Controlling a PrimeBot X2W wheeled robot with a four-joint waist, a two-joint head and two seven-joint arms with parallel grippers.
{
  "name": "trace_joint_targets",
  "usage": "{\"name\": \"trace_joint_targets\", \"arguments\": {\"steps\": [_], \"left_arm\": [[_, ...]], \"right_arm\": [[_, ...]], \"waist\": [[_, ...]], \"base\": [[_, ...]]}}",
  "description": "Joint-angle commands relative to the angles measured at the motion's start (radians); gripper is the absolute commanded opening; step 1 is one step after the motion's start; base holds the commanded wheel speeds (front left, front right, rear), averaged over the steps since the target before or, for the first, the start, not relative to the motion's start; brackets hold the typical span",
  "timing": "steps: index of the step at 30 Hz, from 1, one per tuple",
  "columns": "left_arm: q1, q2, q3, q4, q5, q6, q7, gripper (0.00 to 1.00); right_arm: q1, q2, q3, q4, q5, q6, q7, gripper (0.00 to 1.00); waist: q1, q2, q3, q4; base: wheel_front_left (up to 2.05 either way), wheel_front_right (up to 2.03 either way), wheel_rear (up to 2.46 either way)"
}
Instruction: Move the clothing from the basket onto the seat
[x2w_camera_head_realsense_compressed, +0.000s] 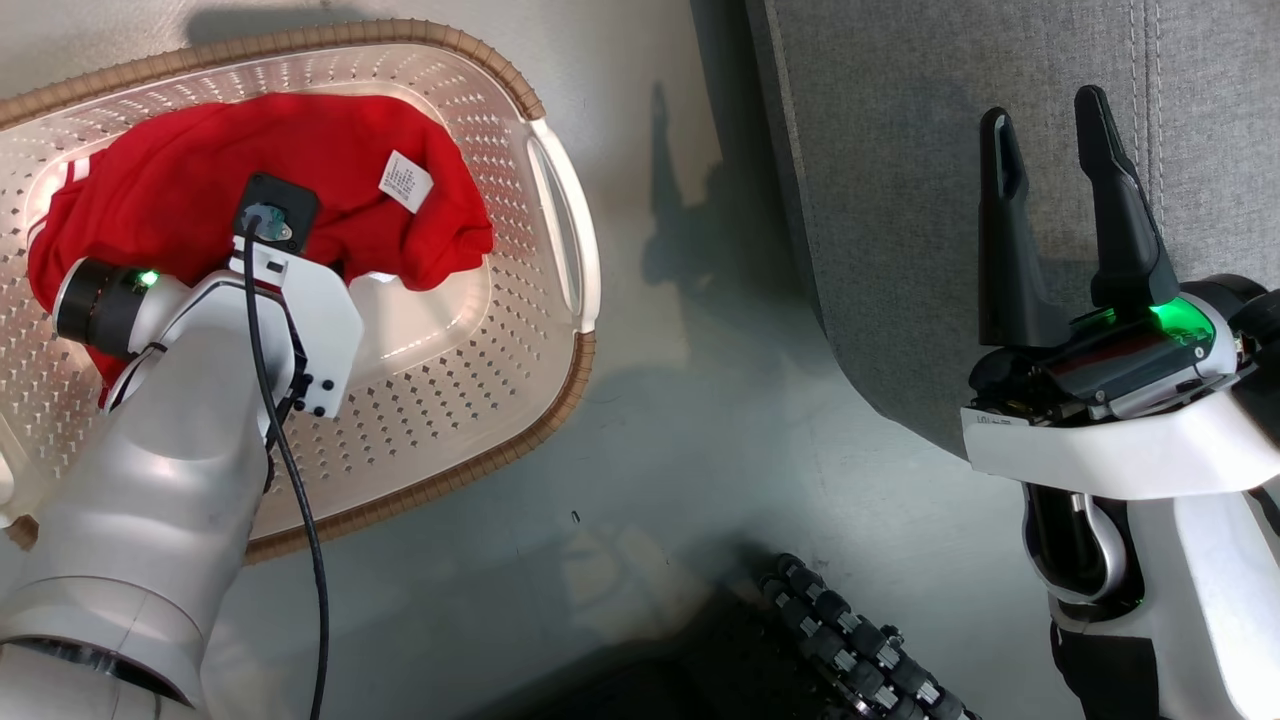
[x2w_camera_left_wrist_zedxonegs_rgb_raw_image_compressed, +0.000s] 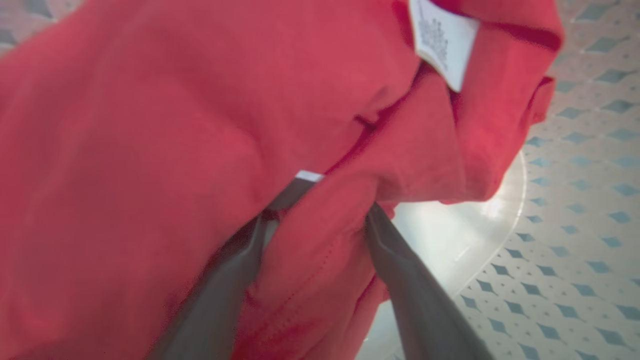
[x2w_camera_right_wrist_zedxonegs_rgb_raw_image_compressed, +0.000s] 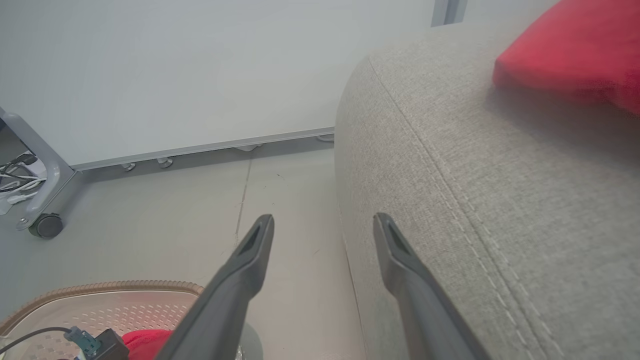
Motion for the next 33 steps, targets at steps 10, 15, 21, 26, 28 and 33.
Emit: {"name": "trace_joint_targets", "arguments": {"steps": [10,15,21,26,28,33], "left_arm": [[0.019,0.011,0.019,-0.017,-0.036,-0.007,-0.141,0.0],[0.078,-0.022,0.03,-0.049,-0.062,-0.014,-0.254,0.0],[0.173,-0.078,0.041,-0.158,-0.09,-0.025,-0.313,0.0],[0.261,-0.098,0.067,-0.325,-0.108,-0.01,-0.319,0.0],[0.314,-0.103,0.088,-0.407,-0.118,-0.007,-0.319,0.0],[0.421,-0.107,0.129,-0.587,-0.116,0.009,-0.318,0.0]], "right_arm": [[-0.032,-0.002,0.019,0.008,-0.002,0.0,-0.009,1.0],[-0.031,-0.002,0.016,0.03,-0.041,0.0,-0.009,1.0],[-0.001,-0.003,-0.024,0.041,-0.117,0.0,0.011,1.0],[0.034,-0.003,-0.048,0.026,-0.142,0.0,0.052,1.0],[0.048,-0.003,-0.058,0.015,-0.15,0.0,0.069,1.0],[0.092,-0.003,-0.089,-0.01,-0.168,0.0,0.119,1.0]], "waist": [[0.0,0.0,-0.038,-0.007],[0.0,0.0,-0.116,0.024],[0.0,0.0,-0.251,0.117],[0.0,0.0,-0.36,0.187],[0.0,0.0,-0.402,0.213],[0.0,0.0,-0.495,0.272]], "base": [[0.0,0.0,0.0],[0.0,0.0,0.0],[0.0,0.0,0.0],[0.0,0.0,0.0],[0.0,0.0,0.0],[0.0,0.0,0.0]]}}
